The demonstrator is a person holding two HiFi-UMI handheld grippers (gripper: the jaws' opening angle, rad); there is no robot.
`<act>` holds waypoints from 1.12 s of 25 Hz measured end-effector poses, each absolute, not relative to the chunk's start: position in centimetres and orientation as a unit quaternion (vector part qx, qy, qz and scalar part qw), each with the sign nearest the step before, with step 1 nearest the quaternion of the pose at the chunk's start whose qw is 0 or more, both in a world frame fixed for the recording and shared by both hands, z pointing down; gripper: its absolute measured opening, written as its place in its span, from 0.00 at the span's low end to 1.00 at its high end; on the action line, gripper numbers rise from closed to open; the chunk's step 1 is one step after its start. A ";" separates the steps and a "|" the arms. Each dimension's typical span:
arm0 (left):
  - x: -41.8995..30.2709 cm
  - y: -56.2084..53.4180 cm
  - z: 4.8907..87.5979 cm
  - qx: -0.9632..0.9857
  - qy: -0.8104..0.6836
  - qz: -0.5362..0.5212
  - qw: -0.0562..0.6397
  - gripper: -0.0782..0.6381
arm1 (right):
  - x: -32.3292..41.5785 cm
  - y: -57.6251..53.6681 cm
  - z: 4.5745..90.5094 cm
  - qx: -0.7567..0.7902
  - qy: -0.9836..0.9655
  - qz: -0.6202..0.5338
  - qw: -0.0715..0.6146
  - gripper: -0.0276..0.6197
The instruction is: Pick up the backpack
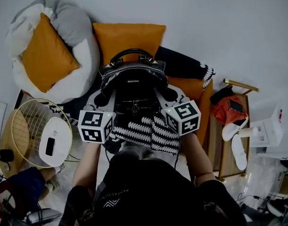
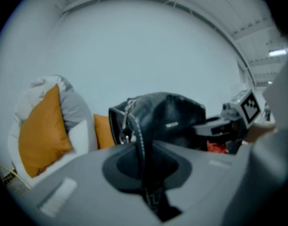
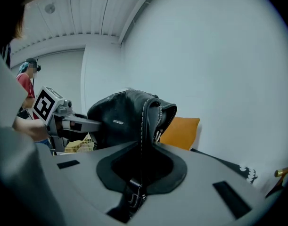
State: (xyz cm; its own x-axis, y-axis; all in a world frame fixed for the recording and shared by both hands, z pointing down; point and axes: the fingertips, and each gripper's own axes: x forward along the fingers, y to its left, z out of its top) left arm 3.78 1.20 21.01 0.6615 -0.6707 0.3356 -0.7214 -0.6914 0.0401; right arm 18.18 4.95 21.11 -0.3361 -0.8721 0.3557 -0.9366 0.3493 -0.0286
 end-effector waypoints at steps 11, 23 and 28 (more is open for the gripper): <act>6.8 3.6 13.8 0.928 -0.363 0.081 0.029 0.16 | 21.1 7.7 14.1 0.605 -0.789 0.067 0.081 0.08; 9.5 6.5 10.4 0.942 -0.331 0.058 -0.008 0.16 | 23.7 11.3 11.1 0.638 -0.767 0.055 0.050 0.08; 10.8 7.7 9.8 0.947 -0.316 0.052 -0.013 0.16 | 24.8 12.8 10.5 0.650 -0.757 0.051 0.040 0.08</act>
